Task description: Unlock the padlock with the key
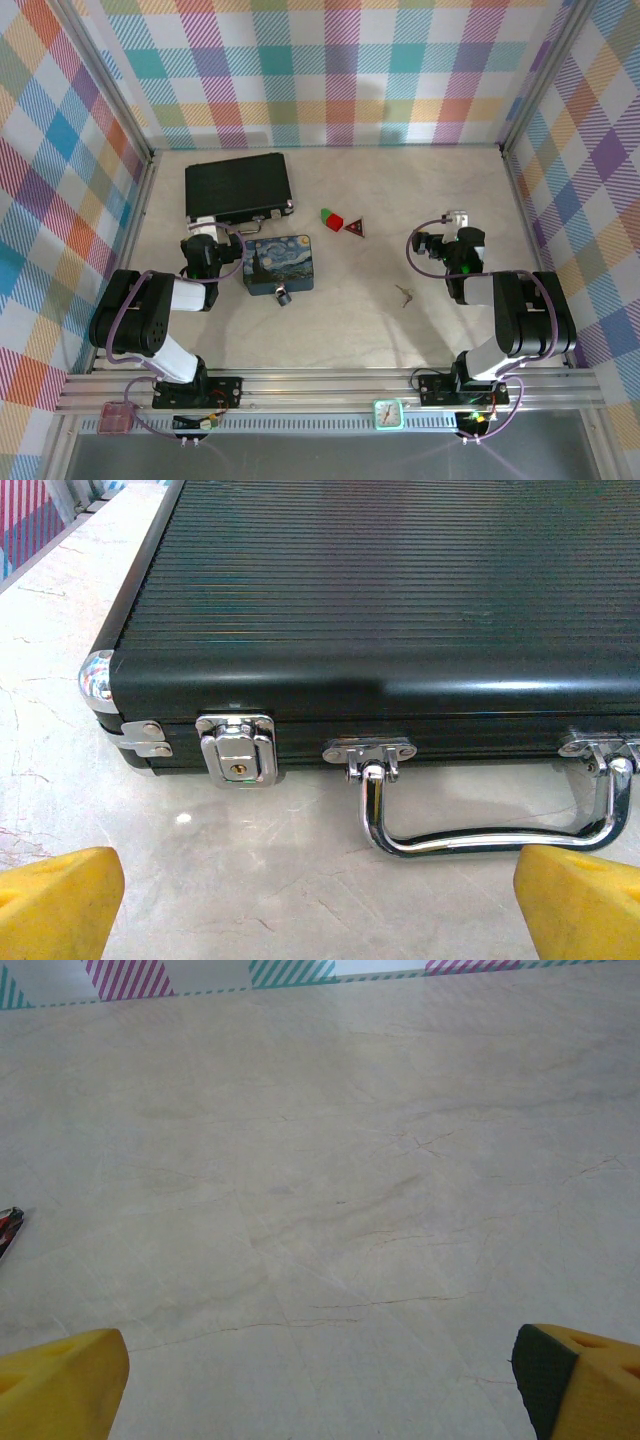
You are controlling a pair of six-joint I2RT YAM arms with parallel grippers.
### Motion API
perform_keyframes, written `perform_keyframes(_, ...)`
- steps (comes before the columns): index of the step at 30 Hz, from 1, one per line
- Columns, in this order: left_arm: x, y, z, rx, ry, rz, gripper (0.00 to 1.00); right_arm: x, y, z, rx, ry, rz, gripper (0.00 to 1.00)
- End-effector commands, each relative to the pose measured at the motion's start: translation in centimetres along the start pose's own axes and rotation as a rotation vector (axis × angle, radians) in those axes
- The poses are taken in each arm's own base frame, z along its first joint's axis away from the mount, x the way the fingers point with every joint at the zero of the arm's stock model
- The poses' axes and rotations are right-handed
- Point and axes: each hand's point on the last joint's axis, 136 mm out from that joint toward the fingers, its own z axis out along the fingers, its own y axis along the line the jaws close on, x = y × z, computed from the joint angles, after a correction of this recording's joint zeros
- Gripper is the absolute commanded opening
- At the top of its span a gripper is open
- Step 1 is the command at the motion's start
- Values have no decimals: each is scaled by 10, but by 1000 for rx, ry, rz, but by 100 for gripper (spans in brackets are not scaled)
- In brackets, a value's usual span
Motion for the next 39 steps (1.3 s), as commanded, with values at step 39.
perform_keyframes(39, 15, -106, -142, 455, 433, -557, 100, 58, 91, -112, 162, 660, 38, 99)
